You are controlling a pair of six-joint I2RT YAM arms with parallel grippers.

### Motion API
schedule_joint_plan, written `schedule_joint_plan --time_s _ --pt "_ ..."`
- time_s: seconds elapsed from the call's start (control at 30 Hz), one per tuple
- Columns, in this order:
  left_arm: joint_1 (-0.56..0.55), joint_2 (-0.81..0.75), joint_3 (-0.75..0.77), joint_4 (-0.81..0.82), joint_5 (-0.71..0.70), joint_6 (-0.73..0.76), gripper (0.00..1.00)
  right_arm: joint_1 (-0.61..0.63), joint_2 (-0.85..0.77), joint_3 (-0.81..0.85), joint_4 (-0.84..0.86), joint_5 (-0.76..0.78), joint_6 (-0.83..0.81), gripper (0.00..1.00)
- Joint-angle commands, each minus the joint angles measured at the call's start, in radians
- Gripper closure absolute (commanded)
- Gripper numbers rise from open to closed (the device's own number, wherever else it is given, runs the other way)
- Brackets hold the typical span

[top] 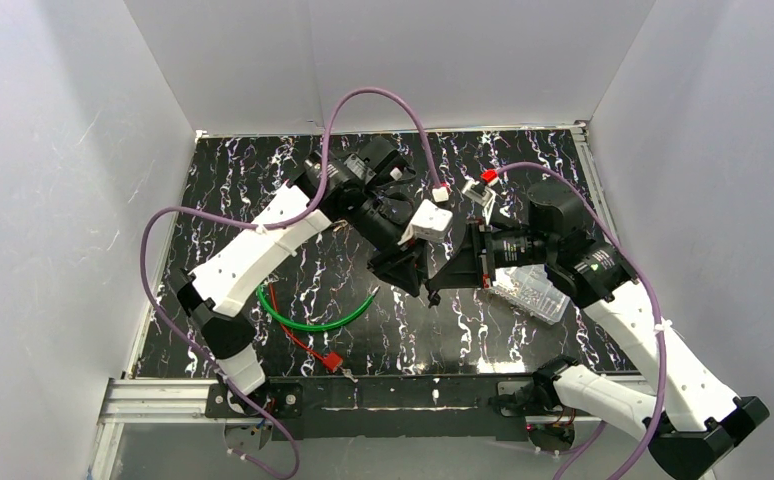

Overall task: Unlock with the key
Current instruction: Unlock the lock.

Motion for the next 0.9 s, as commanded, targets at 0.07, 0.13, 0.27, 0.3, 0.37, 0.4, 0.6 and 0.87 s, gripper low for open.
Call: schedule_joint_plan --time_s 0.07,0.13,0.27,0.3,0.37,0.4,0.6,0.87 --pt "-0.068 -0.128 -0.038 0.047 -0.108 0.025 0.82 -0.006 -0.018 0.003 0.077 0.025 0.031 0.99" --pt "-0.102 -0.184 -0.106 0.137 -0.161 0.018 0.86 -0.006 -0.023 -0.016 0.111 0.035 0.061 0.99" --pt "-0.153 -0.222 -0.152 0.229 -0.266 0.016 0.92 -0.005 -0.028 -0.061 0.231 0.037 0.156 0.99" --pt "-0.164 -0.225 -0.154 0.243 -0.286 0.014 0.92 -0.005 -0.026 -0.069 0.266 0.036 0.182 0.99" --pt "-0.188 -0.233 -0.164 0.272 -0.322 0.015 0.92 -0.006 -0.019 -0.082 0.318 0.036 0.233 0.99" --pt "-0.198 -0.234 -0.167 0.282 -0.336 0.016 0.93 -0.006 -0.015 -0.085 0.335 0.041 0.251 0.99" --pt "-0.237 -0.245 -0.178 0.341 -0.391 -0.001 0.97 -0.006 -0.014 -0.085 0.37 0.09 0.306 0.99" --pt "-0.243 -0.238 -0.172 0.399 -0.407 -0.081 1.0 -0.004 -0.007 -0.056 0.358 0.119 0.315 0.92"
